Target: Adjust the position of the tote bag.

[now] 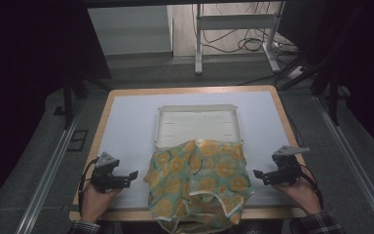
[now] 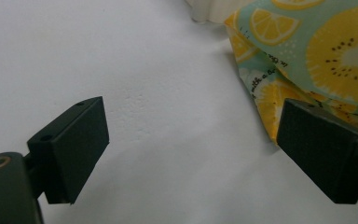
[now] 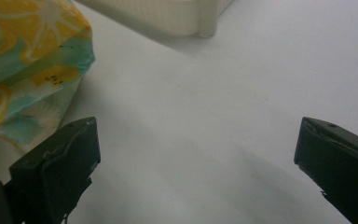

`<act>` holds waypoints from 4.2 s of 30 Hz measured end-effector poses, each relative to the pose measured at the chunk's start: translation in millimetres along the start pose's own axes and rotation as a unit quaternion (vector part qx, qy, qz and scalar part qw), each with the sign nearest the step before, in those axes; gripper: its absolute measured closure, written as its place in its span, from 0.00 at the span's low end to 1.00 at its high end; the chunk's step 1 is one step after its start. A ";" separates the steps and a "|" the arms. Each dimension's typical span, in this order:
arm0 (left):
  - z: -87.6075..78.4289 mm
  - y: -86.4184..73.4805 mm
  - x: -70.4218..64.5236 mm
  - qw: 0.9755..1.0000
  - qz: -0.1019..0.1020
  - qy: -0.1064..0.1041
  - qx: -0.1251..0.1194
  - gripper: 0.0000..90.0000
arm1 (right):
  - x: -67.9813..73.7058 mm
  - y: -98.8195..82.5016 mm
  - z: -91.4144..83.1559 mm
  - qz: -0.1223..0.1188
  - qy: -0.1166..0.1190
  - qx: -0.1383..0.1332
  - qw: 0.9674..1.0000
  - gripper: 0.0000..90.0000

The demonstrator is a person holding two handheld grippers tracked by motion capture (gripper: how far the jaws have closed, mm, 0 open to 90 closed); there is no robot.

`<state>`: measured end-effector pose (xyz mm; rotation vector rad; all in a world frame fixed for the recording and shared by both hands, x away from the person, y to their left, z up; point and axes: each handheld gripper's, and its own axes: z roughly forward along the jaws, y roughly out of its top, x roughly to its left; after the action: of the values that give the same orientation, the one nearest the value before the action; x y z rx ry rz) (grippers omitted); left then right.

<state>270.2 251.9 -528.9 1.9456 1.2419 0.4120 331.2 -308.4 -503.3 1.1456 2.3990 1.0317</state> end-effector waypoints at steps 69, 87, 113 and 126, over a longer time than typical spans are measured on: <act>-47.5 -15.6 -70.7 0.992 0.045 -0.118 -0.023 0.43 | 48.1 -16.9 -63.9 -0.032 0.105 -0.014 0.994 0.47; -66.5 -27.2 -98.9 0.983 0.073 -0.169 -0.013 0.43 | 78.5 -22.5 -70.5 -0.079 0.140 0.004 0.987 0.61; -41.8 -47.7 -137.3 0.945 0.127 -0.293 0.067 0.44 | 96.8 -31.7 -62.2 -0.106 0.171 0.025 0.979 0.60; -23.7 -41.7 -138.5 0.964 0.094 -0.222 0.110 0.46 | 97.5 -32.2 -60.9 -0.112 0.176 0.029 0.978 0.59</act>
<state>164.2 150.7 -526.8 2.1983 0.8420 -0.0800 218.6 -276.8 -479.1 0.7333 2.7679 1.1737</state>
